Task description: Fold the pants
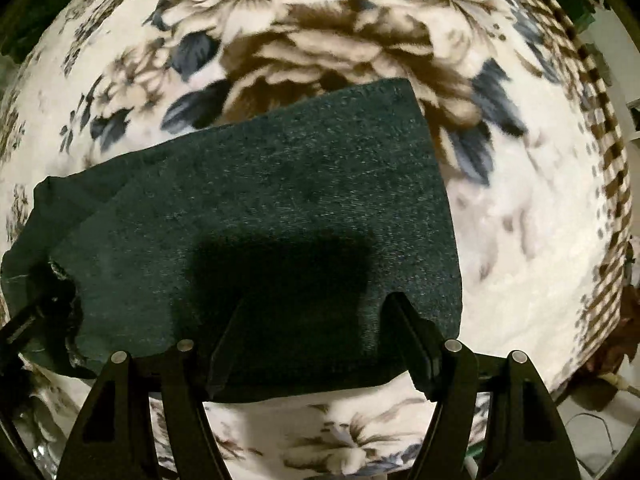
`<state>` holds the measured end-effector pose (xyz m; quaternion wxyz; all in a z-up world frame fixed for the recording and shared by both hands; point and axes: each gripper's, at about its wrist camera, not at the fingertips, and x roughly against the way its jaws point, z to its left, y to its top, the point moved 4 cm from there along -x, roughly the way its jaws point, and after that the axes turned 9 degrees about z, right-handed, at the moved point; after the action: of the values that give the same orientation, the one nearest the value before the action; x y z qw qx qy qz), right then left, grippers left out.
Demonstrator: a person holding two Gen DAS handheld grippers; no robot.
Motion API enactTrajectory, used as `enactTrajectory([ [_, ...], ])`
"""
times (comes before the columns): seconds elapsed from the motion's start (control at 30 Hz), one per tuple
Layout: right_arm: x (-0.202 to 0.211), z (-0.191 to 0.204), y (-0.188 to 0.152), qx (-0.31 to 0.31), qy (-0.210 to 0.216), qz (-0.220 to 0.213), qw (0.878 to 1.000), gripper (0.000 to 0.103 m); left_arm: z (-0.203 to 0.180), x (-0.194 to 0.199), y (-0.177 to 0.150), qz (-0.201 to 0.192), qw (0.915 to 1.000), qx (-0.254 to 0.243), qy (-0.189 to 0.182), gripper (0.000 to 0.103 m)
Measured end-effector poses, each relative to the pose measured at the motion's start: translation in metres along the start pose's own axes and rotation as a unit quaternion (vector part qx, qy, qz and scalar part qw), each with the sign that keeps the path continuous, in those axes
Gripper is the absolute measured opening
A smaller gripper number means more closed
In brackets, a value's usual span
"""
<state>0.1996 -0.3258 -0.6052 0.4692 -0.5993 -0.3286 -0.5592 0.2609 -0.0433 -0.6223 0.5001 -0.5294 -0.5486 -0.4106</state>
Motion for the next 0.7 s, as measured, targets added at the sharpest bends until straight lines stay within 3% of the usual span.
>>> enactTrajectory([
  [0.03, 0.005, 0.002, 0.000, 0.003, 0.008, -0.001, 1.000, 0.073, 0.006, 0.009, -0.003, -0.008, 0.9997, 0.015, -0.016, 0.046],
  [0.07, 0.013, 0.006, -0.003, 0.009, 0.018, -0.005, 1.000, 0.074, 0.016, 0.020, -0.006, -0.023, 0.9985, 0.038, -0.032, 0.063],
  [0.1, 0.017, 0.010, -0.004, 0.015, 0.019, -0.008, 1.000, 0.079, 0.026, 0.029, -0.010, -0.036, 0.9967, 0.059, -0.043, 0.087],
  [0.13, 0.023, 0.017, -0.007, 0.027, 0.021, -0.013, 0.999, 0.085, 0.039, 0.038, -0.015, -0.048, 0.9938, 0.085, -0.054, 0.096],
  [0.17, 0.027, 0.024, -0.010, 0.039, 0.021, -0.016, 0.999, 0.087, 0.056, 0.045, -0.021, -0.060, 0.9892, 0.116, -0.067, 0.102],
  [0.23, 0.032, 0.041, -0.016, 0.066, 0.014, -0.019, 0.998, 0.087, 0.093, 0.057, -0.029, -0.078, 0.9765, 0.181, -0.088, 0.102],
  [0.3, 0.034, 0.062, -0.019, 0.091, 0.019, -0.017, 0.996, 0.087, 0.136, 0.058, -0.048, -0.093, 0.9549, 0.261, -0.108, 0.102],
  [0.33, 0.034, 0.071, -0.020, 0.098, 0.022, -0.015, 0.995, 0.087, 0.159, 0.057, -0.057, -0.102, 0.9403, 0.304, -0.115, 0.102],
  [0.47, 0.031, 0.106, -0.014, 0.116, 0.010, -0.027, 0.993, 0.087, 0.235, 0.035, -0.084, -0.123, 0.8713, 0.448, -0.159, 0.100],
  [0.53, 0.025, 0.120, -0.014, 0.118, -0.006, -0.029, 0.993, 0.087, 0.251, 0.020, -0.086, -0.121, 0.8545, 0.479, -0.159, 0.099],
  [0.57, 0.020, 0.124, -0.012, 0.117, -0.010, -0.024, 0.993, 0.087, 0.256, 0.014, -0.083, -0.120, 0.8535, 0.483, -0.154, 0.096],
  [0.7, 0.013, 0.144, -0.009, 0.127, -0.014, -0.020, 0.992, 0.087, 0.270, 0.010, -0.066, -0.125, 0.8645, 0.467, -0.137, 0.086],
])
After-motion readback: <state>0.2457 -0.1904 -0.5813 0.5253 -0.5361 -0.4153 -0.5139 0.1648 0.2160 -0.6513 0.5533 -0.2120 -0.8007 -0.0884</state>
